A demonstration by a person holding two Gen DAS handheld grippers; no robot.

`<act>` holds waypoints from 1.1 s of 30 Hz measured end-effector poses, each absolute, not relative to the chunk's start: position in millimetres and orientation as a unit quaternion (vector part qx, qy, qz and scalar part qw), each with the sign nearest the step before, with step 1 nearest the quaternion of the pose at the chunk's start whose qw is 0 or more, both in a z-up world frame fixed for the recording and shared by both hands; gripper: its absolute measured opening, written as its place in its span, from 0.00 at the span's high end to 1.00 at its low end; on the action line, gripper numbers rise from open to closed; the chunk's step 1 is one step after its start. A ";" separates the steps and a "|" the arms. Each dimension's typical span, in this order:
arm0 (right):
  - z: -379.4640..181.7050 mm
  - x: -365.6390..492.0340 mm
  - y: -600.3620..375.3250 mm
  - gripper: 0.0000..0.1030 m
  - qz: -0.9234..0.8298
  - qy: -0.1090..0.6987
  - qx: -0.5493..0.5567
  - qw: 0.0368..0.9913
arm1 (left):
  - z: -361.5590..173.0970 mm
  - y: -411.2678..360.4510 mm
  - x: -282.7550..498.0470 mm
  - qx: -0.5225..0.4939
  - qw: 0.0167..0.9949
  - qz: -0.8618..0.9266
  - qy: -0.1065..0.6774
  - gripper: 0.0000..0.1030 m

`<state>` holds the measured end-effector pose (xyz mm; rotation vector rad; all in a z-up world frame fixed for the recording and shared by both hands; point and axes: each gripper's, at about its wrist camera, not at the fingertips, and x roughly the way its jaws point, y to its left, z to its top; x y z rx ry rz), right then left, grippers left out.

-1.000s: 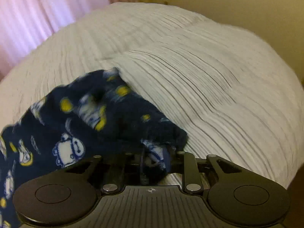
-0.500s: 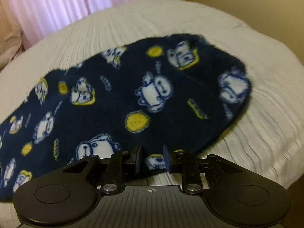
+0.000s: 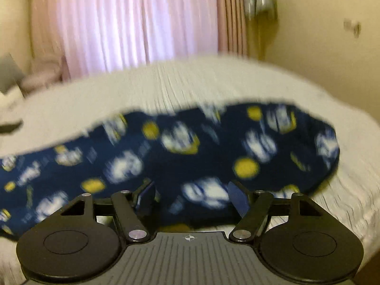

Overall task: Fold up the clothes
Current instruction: 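Lay the folded pants flat on the bed and open both grippers, then raise both grippers above the bed over the folded pants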

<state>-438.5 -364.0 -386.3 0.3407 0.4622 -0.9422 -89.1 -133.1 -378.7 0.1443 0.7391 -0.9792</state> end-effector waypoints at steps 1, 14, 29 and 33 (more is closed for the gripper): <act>-387.3 -436.9 -356.9 0.30 -0.443 0.207 0.150 0.859 | -385.1 -133.8 -89.7 0.077 0.816 -0.461 0.341 0.94; -381.3 -438.1 -274.0 0.30 -0.455 0.207 0.161 0.851 | -386.4 -70.7 -121.0 0.104 0.832 -0.428 0.338 0.91; -323.4 -451.3 -165.3 0.30 -0.489 0.243 0.203 0.813 | -317.6 12.1 -200.0 0.116 0.860 -0.395 0.300 0.49; -311.8 -462.1 -147.7 0.30 -0.491 0.226 0.200 0.817 | -310.2 25.4 -216.9 0.125 0.866 -0.392 0.285 0.42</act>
